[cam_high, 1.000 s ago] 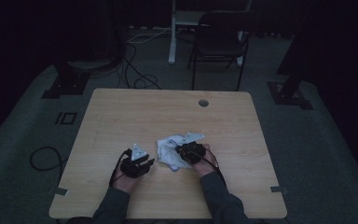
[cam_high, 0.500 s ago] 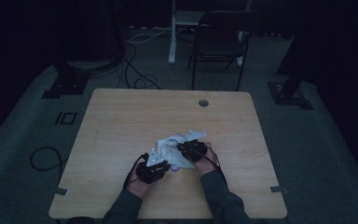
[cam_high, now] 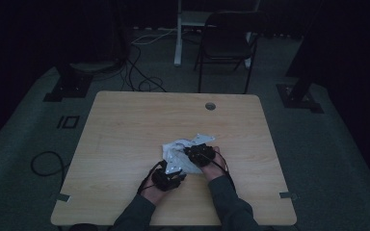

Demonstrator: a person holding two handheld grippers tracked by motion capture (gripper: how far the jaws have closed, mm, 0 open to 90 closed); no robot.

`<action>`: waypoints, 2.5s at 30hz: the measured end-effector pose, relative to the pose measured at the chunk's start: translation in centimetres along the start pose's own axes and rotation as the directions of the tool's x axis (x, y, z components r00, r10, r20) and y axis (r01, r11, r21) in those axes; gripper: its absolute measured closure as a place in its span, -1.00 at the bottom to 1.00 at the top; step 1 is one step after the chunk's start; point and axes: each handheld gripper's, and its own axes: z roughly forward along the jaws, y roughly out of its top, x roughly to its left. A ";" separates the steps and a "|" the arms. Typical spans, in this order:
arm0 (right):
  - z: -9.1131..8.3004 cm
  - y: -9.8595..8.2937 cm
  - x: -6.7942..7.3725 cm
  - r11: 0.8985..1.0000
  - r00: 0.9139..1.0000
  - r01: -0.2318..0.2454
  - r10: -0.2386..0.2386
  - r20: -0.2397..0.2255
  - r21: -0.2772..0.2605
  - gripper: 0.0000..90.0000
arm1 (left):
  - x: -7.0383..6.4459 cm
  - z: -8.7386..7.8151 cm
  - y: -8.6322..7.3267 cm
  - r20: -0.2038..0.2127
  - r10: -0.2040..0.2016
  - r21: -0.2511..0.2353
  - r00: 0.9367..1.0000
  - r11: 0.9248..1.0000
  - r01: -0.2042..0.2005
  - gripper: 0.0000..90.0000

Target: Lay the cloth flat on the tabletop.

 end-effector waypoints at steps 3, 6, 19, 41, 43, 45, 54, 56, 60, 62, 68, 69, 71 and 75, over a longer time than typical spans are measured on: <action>-0.1 0.0 -0.2 1.000 1.000 -0.003 0.003 0.003 -0.002 0.93 | 0.3 -0.1 0.1 -0.003 -0.020 0.014 1.000 1.000 0.020 0.92; -0.4 0.0 -0.5 1.000 1.000 -0.008 0.008 0.012 -0.008 0.93 | 0.4 -0.4 0.1 -0.001 -0.009 0.024 1.000 1.000 0.009 0.96; -2.3 0.6 -2.8 0.999 0.997 -0.032 0.035 0.067 -0.041 0.94 | 1.7 -2.7 -1.2 -0.032 -0.029 0.022 0.999 0.999 0.029 0.98; -5.2 -1.4 -6.2 0.995 0.984 -0.089 0.095 0.148 -0.050 0.94 | 5.9 -6.1 -3.9 -0.125 -0.116 0.055 0.985 0.991 0.124 0.98; -5.8 -1.9 -6.7 0.994 0.980 -0.100 0.107 0.165 -0.047 0.94 | 6.4 -6.6 -4.2 -0.136 -0.122 0.064 0.983 0.989 0.131 0.97; -6.0 -2.1 -6.9 0.994 0.979 -0.100 0.107 0.171 -0.048 0.94 | 7.0 -7.1 -4.5 -0.150 -0.127 0.075 0.980 0.987 0.139 0.97; -7.7 -3.5 -8.5 0.990 0.967 -0.131 0.138 0.213 -0.047 0.95 | 9.0 -9.0 -6.0 -0.206 -0.171 0.079 0.963 0.978 0.191 0.98; -8.0 -3.8 -8.7 0.989 0.964 -0.139 0.147 0.221 -0.048 0.95 | 9.1 -9.2 -6.2 -0.206 -0.181 0.077 0.962 0.977 0.200 0.98; -8.2 -4.2 -9.0 0.989 0.963 -0.141 0.147 0.225 -0.042 0.95 | 9.4 -9.5 -6.6 -0.201 -0.190 0.078 0.961 0.975 0.209 0.98; -8.2 -4.2 -9.0 0.989 0.963 -0.141 0.147 0.225 -0.042 0.95 | 9.3 -9.5 -6.6 -0.203 -0.184 0.084 0.962 0.975 0.204 0.97; -8.2 -4.3 -9.0 0.989 0.963 -0.141 0.146 0.227 -0.040 0.95 | 9.1 -9.3 -6.6 -0.193 -0.183 0.093 0.964 0.975 0.203 0.97; -8.2 -4.3 -8.9 0.989 0.963 -0.141 0.146 0.227 -0.040 0.95 | 9.2 -9.3 -6.6 -0.181 -0.188 0.093 0.965 0.974 0.208 0.96; -8.2 -4.4 -8.9 0.989 0.963 -0.141 0.145 0.226 -0.032 0.95 | 9.3 -9.4 -6.7 -0.156 -0.207 0.083 0.966 0.972 0.221 0.93; -7.8 -5.2 -8.8 0.990 0.966 -0.144 0.140 0.218 0.005 0.94 | 9.4 -9.7 -6.7 -0.139 -0.230 0.055 0.963 0.969 0.239 0.74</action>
